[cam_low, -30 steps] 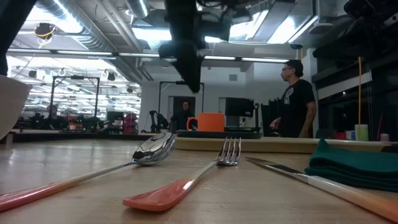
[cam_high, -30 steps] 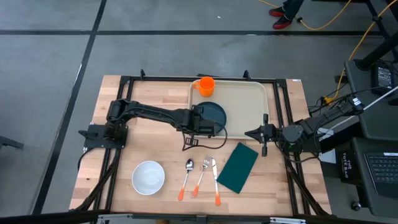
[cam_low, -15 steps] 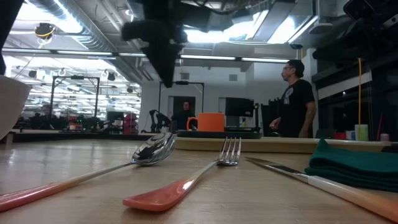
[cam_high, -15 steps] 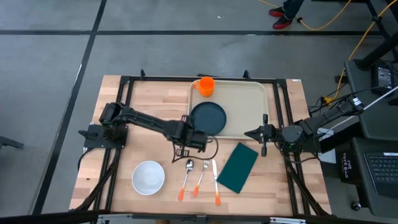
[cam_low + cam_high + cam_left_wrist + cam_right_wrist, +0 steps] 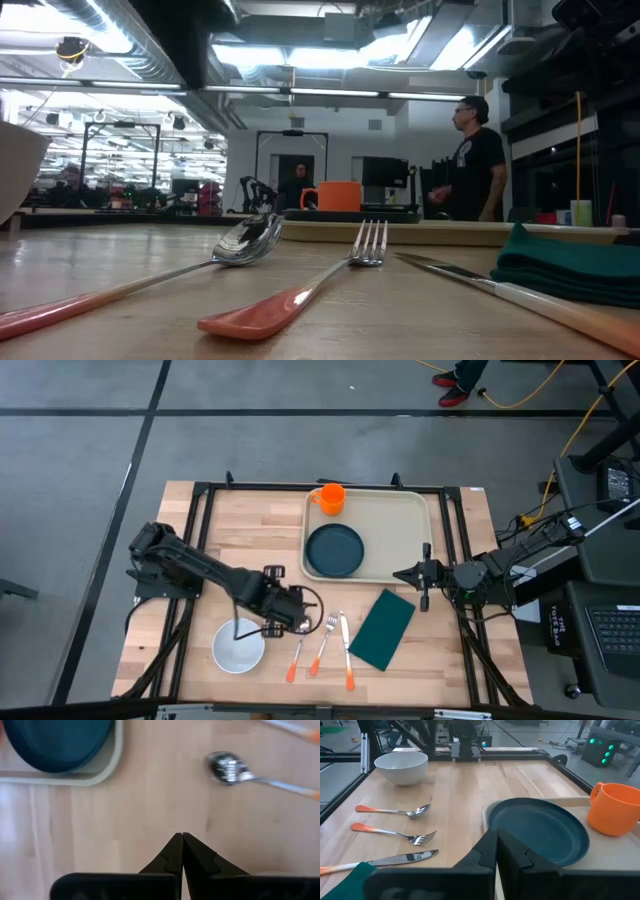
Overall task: Set up tray
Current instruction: Put the white bowl on the blue plate on the serving tray
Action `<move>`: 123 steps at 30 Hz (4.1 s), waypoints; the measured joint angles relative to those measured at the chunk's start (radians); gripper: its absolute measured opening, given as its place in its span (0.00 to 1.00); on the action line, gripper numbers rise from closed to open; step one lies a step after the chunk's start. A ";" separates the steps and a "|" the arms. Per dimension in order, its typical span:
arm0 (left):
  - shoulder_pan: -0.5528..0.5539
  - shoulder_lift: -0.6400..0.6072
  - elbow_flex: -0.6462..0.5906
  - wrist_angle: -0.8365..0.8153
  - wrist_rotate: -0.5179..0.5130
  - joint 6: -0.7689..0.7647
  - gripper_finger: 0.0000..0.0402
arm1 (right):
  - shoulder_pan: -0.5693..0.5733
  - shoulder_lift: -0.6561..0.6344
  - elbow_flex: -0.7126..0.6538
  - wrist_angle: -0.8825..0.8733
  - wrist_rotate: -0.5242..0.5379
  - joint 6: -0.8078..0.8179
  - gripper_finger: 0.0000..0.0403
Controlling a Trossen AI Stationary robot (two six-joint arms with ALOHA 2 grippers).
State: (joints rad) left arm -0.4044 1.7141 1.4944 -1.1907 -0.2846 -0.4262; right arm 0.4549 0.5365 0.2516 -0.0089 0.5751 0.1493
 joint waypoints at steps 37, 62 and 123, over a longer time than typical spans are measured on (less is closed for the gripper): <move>-0.507 0.024 0.000 -0.054 0.071 -0.680 0.00 | 0.000 0.000 0.000 0.027 0.061 0.033 0.03; -0.520 0.024 0.000 -0.014 0.017 -0.694 0.27 | 0.000 0.000 0.000 0.026 0.060 0.026 0.03; -0.520 0.228 0.000 0.070 0.050 -0.739 0.20 | 0.000 0.000 0.000 0.024 0.060 0.028 0.03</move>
State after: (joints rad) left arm -0.9241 1.9419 1.4948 -1.1210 -0.2349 -1.1652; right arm 0.4549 0.5362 0.2516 0.0154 0.6350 0.1776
